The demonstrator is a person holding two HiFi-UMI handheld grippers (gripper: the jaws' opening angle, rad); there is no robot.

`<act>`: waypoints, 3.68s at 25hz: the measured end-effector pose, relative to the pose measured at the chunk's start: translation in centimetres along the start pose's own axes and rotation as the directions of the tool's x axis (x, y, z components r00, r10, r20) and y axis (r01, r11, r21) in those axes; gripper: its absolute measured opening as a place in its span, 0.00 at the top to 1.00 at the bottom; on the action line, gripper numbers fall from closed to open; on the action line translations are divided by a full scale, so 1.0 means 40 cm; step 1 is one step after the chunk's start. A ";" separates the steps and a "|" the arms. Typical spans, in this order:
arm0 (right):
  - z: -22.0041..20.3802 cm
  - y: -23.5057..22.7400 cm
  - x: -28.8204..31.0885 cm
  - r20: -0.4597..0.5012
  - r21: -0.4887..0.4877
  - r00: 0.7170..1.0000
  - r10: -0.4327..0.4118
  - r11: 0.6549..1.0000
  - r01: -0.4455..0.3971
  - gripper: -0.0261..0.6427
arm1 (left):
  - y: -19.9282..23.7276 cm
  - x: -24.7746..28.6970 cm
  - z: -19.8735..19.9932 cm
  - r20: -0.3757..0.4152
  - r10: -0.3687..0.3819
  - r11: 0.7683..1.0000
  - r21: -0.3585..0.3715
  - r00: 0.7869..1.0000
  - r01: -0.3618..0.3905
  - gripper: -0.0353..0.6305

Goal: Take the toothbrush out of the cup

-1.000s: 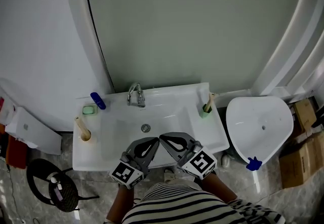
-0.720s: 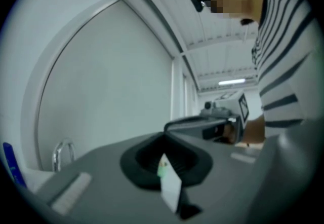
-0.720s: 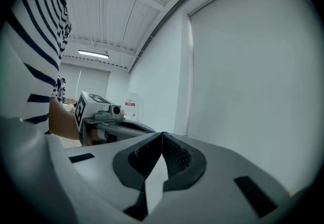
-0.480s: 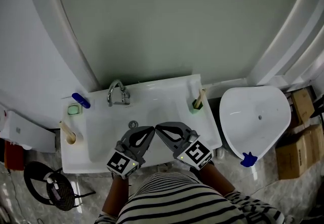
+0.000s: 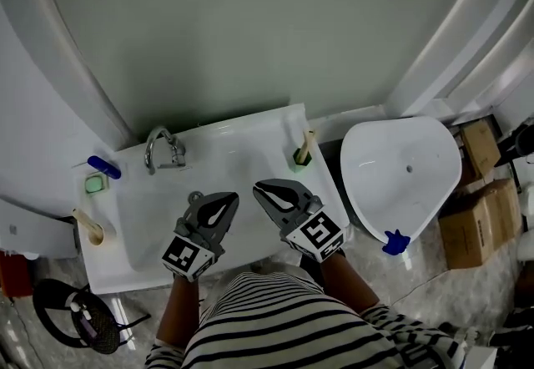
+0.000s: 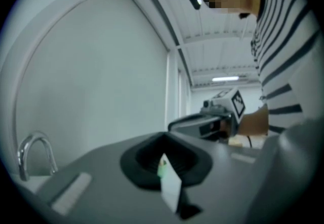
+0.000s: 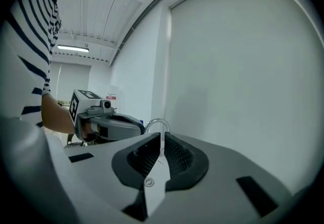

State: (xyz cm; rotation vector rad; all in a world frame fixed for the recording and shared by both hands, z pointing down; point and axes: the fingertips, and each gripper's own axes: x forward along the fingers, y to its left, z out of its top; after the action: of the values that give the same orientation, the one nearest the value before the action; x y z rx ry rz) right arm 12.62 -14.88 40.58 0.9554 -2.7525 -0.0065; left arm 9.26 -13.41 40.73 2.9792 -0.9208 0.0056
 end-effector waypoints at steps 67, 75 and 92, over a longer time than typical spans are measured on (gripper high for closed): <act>-0.277 -0.422 -0.153 -0.198 0.056 0.974 -0.109 0.991 0.123 0.83 | -0.070 0.381 -0.153 -0.116 -0.041 0.998 -0.060 0.992 0.034 0.94; -0.348 -0.477 -0.136 -0.229 0.065 0.970 -0.084 0.993 0.101 0.81 | -0.082 0.423 -0.175 -0.132 0.010 0.998 -0.061 0.991 -0.018 0.94; -0.480 -0.545 -0.059 -0.331 0.117 0.925 -0.188 0.964 0.238 0.75 | -0.080 0.450 -0.199 -0.145 0.006 0.997 -0.078 0.989 -0.017 0.94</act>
State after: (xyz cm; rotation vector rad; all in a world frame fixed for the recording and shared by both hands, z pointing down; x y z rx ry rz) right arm 31.85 -29.28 57.07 1.1792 -2.3702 0.3039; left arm 25.95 -20.73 48.79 2.8565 -0.8991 0.1786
